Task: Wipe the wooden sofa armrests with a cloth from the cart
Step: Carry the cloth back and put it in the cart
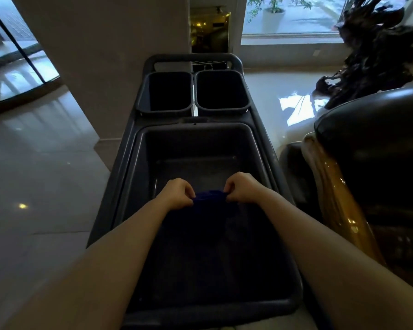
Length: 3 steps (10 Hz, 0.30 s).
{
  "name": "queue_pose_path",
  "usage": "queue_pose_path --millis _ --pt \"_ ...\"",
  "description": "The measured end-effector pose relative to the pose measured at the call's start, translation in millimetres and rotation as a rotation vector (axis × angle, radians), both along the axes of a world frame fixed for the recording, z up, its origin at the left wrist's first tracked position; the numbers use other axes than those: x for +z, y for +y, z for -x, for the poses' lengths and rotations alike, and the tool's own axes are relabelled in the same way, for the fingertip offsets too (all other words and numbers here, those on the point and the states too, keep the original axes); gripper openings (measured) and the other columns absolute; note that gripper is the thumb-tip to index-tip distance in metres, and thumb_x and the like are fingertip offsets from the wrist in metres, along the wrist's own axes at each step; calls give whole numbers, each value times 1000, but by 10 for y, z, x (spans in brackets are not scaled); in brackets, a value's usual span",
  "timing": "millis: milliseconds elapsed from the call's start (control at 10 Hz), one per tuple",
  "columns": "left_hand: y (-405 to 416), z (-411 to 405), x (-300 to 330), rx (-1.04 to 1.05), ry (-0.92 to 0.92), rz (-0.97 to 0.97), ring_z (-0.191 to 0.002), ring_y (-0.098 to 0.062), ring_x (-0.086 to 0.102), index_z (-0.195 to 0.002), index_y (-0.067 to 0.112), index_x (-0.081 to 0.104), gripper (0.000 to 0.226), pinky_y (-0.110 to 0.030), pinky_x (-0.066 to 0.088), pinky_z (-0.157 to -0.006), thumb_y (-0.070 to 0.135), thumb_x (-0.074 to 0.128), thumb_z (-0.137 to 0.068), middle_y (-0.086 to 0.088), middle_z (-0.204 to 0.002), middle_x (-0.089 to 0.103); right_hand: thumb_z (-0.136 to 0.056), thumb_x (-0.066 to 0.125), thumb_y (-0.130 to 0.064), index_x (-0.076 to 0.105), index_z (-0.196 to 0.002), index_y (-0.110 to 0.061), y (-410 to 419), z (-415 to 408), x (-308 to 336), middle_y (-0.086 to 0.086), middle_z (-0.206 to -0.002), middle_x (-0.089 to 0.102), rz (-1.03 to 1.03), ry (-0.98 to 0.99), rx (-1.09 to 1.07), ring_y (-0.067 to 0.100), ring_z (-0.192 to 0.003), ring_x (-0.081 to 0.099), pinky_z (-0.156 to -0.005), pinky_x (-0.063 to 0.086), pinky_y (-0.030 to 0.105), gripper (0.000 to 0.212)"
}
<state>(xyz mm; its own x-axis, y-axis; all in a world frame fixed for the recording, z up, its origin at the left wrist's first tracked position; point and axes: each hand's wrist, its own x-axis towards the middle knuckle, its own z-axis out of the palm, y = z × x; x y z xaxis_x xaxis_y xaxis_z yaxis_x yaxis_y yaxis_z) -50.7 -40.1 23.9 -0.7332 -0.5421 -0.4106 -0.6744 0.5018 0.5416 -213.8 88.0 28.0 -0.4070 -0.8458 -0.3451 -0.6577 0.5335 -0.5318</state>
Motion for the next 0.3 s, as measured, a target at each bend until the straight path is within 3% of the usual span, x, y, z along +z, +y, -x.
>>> queue_pose_path --millis 100,300 --pt "-7 17 -75 -3 1 3 -73 -6 57 -73 20 64 14 -20 44 -68 6 68 -74 6 -76 60 -67 72 -7 71 -83 -9 -10 -17 -72 11 -90 72 -13 1 -10 21 -85 64 -69 44 21 17" --pt "-119 61 -116 76 70 -80 -81 -5 59 -74 29 58 20 -18 45 -66 12 70 -74 8 -83 60 -71 62 -1 71 -77 -6 -26 33 -129 14 -81 72 -25 -17 -79 14 -61 61 -68 52 26 12"
